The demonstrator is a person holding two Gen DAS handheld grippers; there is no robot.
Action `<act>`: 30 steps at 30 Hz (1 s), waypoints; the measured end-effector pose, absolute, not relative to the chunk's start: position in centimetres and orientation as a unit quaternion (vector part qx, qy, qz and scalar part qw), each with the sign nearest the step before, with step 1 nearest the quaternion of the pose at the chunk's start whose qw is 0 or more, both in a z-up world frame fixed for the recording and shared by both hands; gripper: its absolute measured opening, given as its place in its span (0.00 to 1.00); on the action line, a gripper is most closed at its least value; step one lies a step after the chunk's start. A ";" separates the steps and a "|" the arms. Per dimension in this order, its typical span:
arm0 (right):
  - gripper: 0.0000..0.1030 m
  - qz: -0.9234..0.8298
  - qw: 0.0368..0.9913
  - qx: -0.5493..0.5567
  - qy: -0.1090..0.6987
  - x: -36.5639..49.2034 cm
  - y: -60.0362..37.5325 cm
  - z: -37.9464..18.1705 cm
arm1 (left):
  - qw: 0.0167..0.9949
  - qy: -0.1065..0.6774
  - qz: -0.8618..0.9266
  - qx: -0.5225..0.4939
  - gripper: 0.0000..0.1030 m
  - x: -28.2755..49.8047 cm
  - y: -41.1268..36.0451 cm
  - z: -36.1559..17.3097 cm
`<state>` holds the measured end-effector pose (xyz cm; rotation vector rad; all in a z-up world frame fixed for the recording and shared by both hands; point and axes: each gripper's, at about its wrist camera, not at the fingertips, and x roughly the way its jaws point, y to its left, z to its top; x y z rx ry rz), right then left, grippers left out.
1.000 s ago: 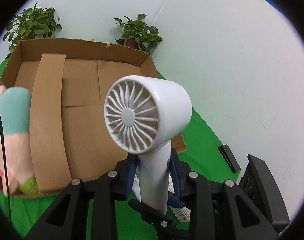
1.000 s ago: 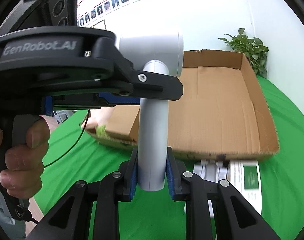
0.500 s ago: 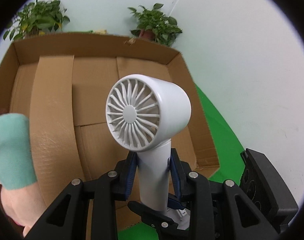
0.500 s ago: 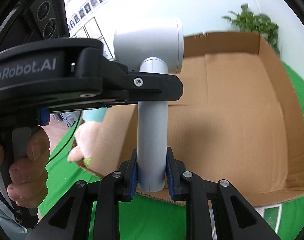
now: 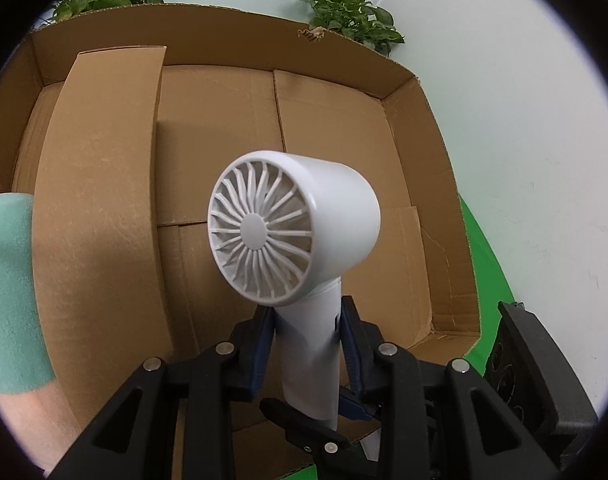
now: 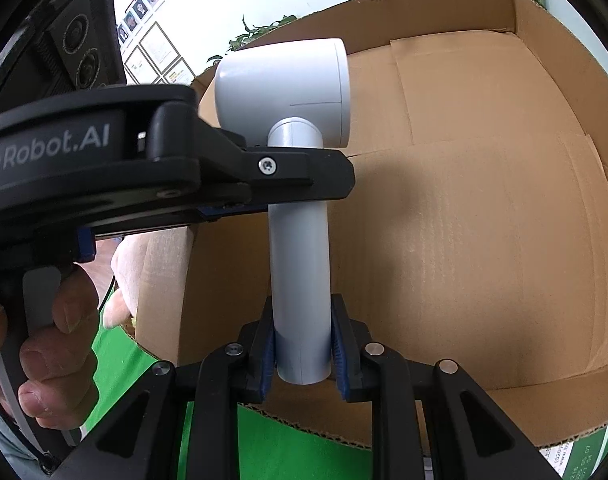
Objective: Organize objects
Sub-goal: 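Carry the hair dryer with the left gripper over the tray, then lower the hair dryer into the tray beside the long box and release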
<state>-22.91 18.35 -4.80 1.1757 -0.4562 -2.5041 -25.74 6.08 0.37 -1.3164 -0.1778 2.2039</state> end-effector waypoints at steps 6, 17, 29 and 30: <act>0.21 -0.878 0.151 0.425 -0.161 -23.4 18.2 -5.3 | 0.261 -0.050 0.827 -0.496 0.32 -25.6 5.7 1.0; 0.22 -0.875 0.150 0.437 -0.149 -24.7 16.8 -5.3 | 0.252 -0.055 0.846 -0.466 0.32 -24.0 2.5 3.4; 0.60 -0.880 0.168 0.418 -0.149 -25.3 15.2 -4.3 | 0.245 -0.058 0.859 -0.446 0.32 -23.3 0.7 3.5; 0.65 -0.884 0.170 0.409 -0.150 -25.1 15.3 -3.9 | 0.246 -0.056 0.859 -0.445 0.32 -23.2 0.6 3.5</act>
